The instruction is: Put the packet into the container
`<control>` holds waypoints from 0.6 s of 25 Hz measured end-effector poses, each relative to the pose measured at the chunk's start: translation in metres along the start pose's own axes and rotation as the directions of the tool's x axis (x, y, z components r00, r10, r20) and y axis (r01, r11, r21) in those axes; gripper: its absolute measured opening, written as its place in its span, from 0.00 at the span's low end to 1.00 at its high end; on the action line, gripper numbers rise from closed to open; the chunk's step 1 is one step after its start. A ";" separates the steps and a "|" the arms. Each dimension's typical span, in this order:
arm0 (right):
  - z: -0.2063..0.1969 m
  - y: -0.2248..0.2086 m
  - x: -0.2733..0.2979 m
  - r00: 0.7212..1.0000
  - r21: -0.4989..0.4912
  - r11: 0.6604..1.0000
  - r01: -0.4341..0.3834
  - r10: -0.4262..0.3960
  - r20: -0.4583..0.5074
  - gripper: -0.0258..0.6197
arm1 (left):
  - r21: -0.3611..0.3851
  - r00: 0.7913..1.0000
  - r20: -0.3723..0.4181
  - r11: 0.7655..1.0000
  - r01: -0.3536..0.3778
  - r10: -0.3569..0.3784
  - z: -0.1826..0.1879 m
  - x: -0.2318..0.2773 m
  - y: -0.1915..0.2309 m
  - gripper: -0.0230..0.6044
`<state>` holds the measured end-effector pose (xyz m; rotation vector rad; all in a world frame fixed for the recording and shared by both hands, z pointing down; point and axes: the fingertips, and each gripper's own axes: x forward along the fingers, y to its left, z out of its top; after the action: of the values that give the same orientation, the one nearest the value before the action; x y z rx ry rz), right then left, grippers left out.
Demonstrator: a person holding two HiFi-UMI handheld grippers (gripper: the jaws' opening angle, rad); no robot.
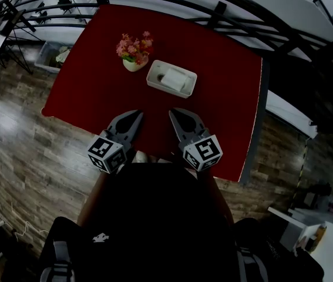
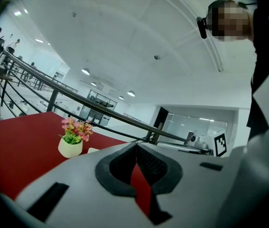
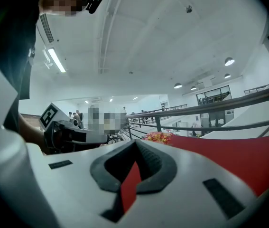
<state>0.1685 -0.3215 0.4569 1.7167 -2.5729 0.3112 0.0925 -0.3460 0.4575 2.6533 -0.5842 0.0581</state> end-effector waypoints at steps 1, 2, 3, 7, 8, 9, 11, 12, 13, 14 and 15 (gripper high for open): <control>0.000 0.000 0.000 1.000 0.000 1.000 0.001 -0.001 0.000 0.07 | -0.004 1.000 0.001 1.000 0.000 0.000 0.001 0.000 -0.001 0.05; 0.000 0.000 0.000 1.000 0.001 1.000 0.002 -0.002 0.001 0.07 | -0.007 1.000 0.002 1.000 0.000 0.000 0.002 0.000 -0.002 0.05; 0.000 0.000 -0.001 1.000 0.002 1.000 0.002 -0.002 0.002 0.07 | -0.008 1.000 0.004 1.000 0.000 0.000 0.002 0.001 -0.002 0.05; -0.001 0.000 -0.002 1.000 -0.003 1.000 0.003 -0.003 0.003 0.07 | -0.006 1.000 0.002 1.000 0.001 -0.001 0.002 0.002 -0.004 0.05; -0.001 -0.001 -0.002 1.000 -0.007 1.000 0.003 -0.003 0.001 0.07 | -0.002 1.000 0.001 1.000 -0.001 0.001 0.002 0.002 -0.004 0.05; -0.001 -0.001 -0.001 1.000 -0.011 1.000 0.002 -0.002 -0.001 0.07 | 0.001 1.000 0.001 1.000 -0.004 0.004 0.001 0.002 -0.004 0.05; -0.002 -0.001 -0.001 1.000 -0.012 1.000 0.001 -0.001 -0.007 0.07 | 0.006 1.000 0.005 1.000 -0.009 0.009 0.000 0.002 -0.002 0.05; -0.003 -0.002 -0.001 1.000 -0.011 1.000 0.001 -0.001 -0.010 0.07 | 0.008 1.000 0.006 1.000 -0.011 0.011 -0.001 0.003 -0.001 0.05; -0.005 -0.001 -0.001 1.000 -0.011 1.000 0.000 0.000 -0.013 0.07 | 0.009 1.000 0.006 1.000 -0.012 0.012 -0.001 0.003 0.000 0.05; -0.006 -0.001 -0.001 1.000 -0.010 1.000 -0.001 0.000 -0.016 0.07 | 0.009 1.000 0.007 1.000 -0.014 0.014 -0.002 0.003 0.001 0.05; -0.007 0.000 -0.001 1.000 -0.009 1.000 -0.002 0.002 -0.018 0.07 | 0.010 1.000 0.010 1.000 -0.017 0.017 -0.003 0.002 0.003 0.05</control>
<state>0.1678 -0.3193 0.4632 1.7012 -2.5596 0.3130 0.0937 -0.3479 0.4618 2.6603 -0.6109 0.0528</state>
